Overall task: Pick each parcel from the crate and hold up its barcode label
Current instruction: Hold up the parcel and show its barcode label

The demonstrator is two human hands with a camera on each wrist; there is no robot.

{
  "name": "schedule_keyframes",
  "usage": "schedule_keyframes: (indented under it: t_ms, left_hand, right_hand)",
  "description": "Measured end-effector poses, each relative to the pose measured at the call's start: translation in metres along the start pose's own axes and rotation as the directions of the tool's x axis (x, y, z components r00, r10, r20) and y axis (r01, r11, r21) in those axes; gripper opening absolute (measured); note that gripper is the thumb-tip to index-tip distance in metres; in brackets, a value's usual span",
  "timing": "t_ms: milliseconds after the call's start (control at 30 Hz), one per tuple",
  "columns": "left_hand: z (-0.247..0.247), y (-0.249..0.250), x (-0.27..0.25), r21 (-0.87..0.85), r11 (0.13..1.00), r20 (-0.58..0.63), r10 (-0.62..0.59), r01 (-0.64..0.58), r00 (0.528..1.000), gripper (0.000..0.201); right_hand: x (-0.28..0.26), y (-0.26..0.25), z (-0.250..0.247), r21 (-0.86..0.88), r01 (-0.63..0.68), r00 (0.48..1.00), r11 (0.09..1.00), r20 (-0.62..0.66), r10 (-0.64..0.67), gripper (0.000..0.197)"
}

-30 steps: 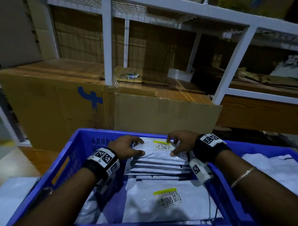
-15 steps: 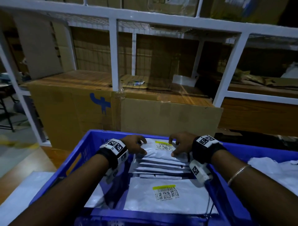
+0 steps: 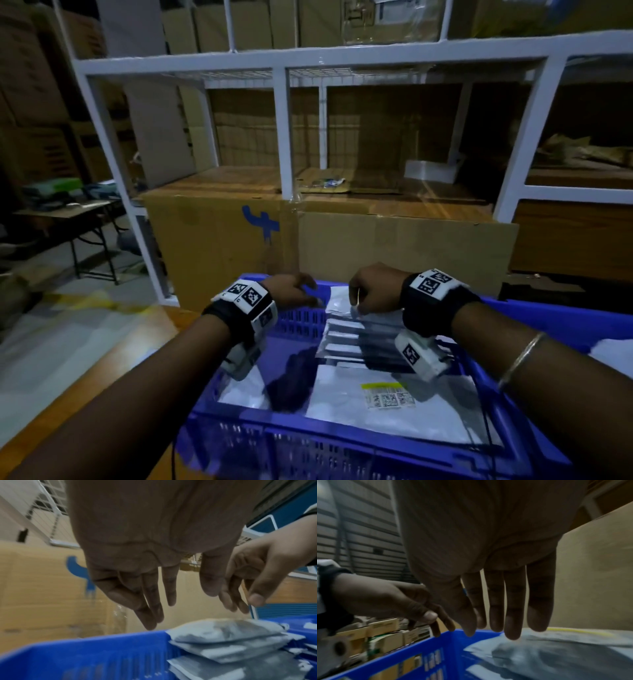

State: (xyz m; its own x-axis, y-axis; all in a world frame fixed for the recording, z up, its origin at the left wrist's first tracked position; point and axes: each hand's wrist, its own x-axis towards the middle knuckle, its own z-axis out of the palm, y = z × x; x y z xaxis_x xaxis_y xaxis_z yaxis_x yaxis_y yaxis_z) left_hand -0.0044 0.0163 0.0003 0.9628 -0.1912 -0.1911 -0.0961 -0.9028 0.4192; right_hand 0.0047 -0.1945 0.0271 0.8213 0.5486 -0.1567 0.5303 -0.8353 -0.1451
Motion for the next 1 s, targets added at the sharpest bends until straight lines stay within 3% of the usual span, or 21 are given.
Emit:
schedule_keyframes:
  t_ms: [233, 500, 667, 800, 1000]
  left_hand:
    - [-0.035, -0.047, -0.019, -0.112, 0.993, -0.038, 0.016, -0.02, 0.999, 0.041]
    - [-0.059, -0.12, -0.03, -0.175, 0.984, -0.025, 0.038, -0.041, 0.999, 0.038]
    - [-0.058, -0.142, -0.023, -0.159, 0.985, 0.064, 0.074, -0.063, 0.995, 0.04]
    - [-0.055, -0.155, -0.017, -0.095, 0.991, 0.058, 0.095, -0.089, 0.994, 0.04]
    - [-0.055, -0.172, -0.008, -0.076, 0.991, 0.07, 0.118, -0.113, 0.99, 0.04]
  right_hand:
    - [0.03, -0.068, -0.007, 0.057, 0.082, 0.995, 0.995, 0.06, -0.085, 0.019]
    - [0.097, -0.124, 0.024, 0.097, 0.023, 0.977, 0.995, 0.207, -0.043, 0.017]
    - [0.129, -0.14, 0.061, 0.139, -0.062, 0.961, 0.988, 0.276, 0.021, 0.013]
    - [0.15, -0.143, 0.089, 0.154, -0.142, 0.94, 0.978, 0.33, 0.084, 0.015]
    - [0.177, -0.145, 0.124, 0.028, -0.077, 0.922, 0.997, 0.382, 0.06, 0.033]
